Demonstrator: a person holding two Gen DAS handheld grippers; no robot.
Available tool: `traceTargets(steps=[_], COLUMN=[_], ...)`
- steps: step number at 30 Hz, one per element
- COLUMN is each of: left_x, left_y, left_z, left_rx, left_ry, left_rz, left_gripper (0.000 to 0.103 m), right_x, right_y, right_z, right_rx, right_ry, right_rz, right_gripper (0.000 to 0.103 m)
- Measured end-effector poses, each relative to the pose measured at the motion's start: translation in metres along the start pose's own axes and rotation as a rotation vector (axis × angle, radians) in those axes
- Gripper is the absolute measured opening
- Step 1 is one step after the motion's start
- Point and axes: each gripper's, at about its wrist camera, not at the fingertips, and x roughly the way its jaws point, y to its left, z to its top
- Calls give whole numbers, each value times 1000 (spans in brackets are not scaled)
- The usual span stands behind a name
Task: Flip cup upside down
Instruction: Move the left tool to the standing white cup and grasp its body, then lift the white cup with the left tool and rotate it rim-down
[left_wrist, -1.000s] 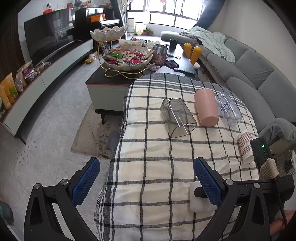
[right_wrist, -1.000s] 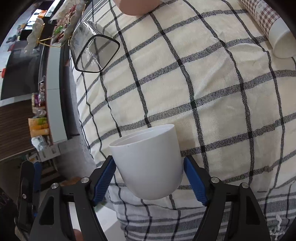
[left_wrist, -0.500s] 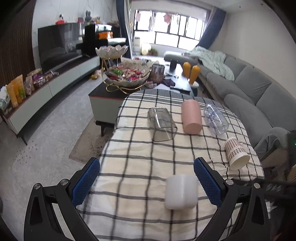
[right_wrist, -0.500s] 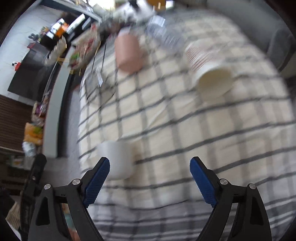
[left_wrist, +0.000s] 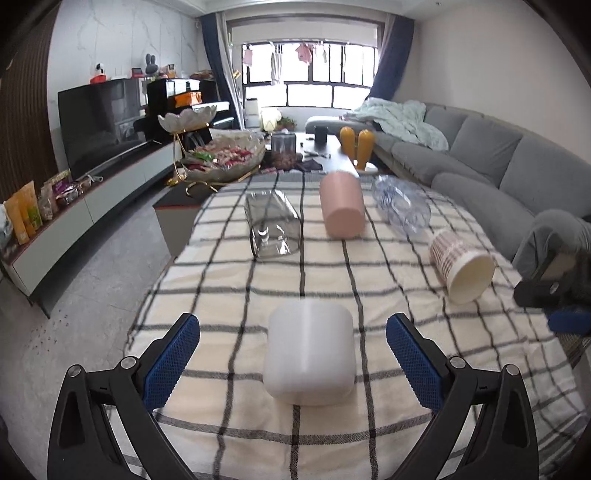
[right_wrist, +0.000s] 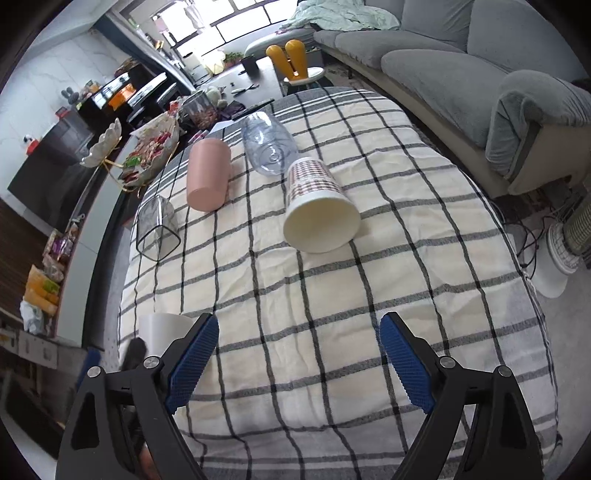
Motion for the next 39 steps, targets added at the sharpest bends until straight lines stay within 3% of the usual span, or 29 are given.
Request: traceTargets(steps=[7,12,21,23,33,39], left_x=[26,38,47,47,39,35], left_y=[-12,-17,-10,-9,-1,-4], left_z=[-11,-17,-20,-19,-10,8], left_rx=[19,37,4,4,-21,0], left_ry=[68,115,150,149,142,211], left_rz=[9,10,26,17,37,31], left_gripper=[98,94,77,68,67,67], right_x=[-1,4,12,12,2,-18], right_y=[-3,-6,-9,-9,-4,4], right_z=[2,3,2,2,5,12], right_rx=[-13,-3,17,19,-3,-53], right_ry=[-74,-67,-29,-25,-75,-174], right_rz=[-28,-36,-33,-32,-28,-33], right_gripper=[89,89,89,89,89,89])
